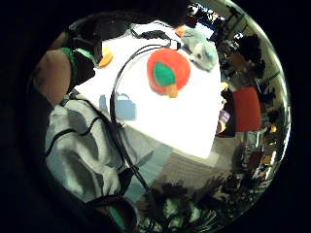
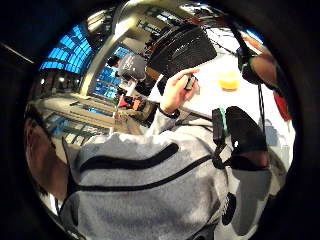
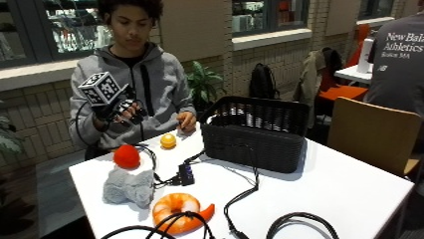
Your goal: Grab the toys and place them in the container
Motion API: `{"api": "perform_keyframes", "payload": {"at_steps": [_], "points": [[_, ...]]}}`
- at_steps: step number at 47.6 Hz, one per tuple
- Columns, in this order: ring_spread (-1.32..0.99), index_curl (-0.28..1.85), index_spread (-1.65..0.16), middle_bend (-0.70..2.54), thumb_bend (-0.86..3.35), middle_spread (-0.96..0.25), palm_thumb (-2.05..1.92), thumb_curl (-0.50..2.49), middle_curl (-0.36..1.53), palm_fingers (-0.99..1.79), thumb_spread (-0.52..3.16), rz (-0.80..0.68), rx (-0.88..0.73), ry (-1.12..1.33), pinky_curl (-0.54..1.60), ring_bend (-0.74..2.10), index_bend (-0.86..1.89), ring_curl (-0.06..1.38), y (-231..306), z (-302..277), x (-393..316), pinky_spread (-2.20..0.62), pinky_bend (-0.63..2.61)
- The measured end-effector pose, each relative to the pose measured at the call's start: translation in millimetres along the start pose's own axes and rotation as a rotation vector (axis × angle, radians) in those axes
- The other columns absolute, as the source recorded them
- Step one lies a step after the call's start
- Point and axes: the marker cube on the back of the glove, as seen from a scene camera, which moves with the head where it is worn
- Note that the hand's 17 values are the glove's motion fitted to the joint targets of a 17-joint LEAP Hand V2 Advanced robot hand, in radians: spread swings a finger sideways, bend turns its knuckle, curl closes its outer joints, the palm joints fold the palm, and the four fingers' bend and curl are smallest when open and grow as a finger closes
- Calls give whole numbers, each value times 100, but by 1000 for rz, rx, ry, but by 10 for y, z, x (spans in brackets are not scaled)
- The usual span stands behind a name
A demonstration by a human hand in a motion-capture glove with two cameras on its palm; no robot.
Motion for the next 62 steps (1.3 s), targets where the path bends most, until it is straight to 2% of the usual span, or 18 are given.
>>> {"api": "perform_keyframes", "payload": {"at_steps": [6,13,21,32,48,62], "points": [[-19,31,-17,39,51,-1,22,26,25,63,159,29,-41,111,26,47,25,19,-530,56,126,-9,49],[-19,38,-18,40,45,-1,15,25,27,43,152,60,-205,250,26,38,36,18,-1068,330,275,-6,37],[-14,41,-22,26,27,2,-3,21,27,0,135,71,-385,327,27,22,34,16,-1360,637,360,-3,36],[-9,40,-23,18,9,4,-3,22,28,-6,118,81,-467,433,28,15,31,13,-1528,821,396,-2,36],[-9,56,-21,17,19,3,25,31,28,2,135,-14,-345,449,28,13,91,9,-1566,923,326,-1,24],[-12,67,-18,22,28,-1,43,39,32,5,145,-58,-254,404,29,11,131,6,-1626,667,249,-1,18]]}}
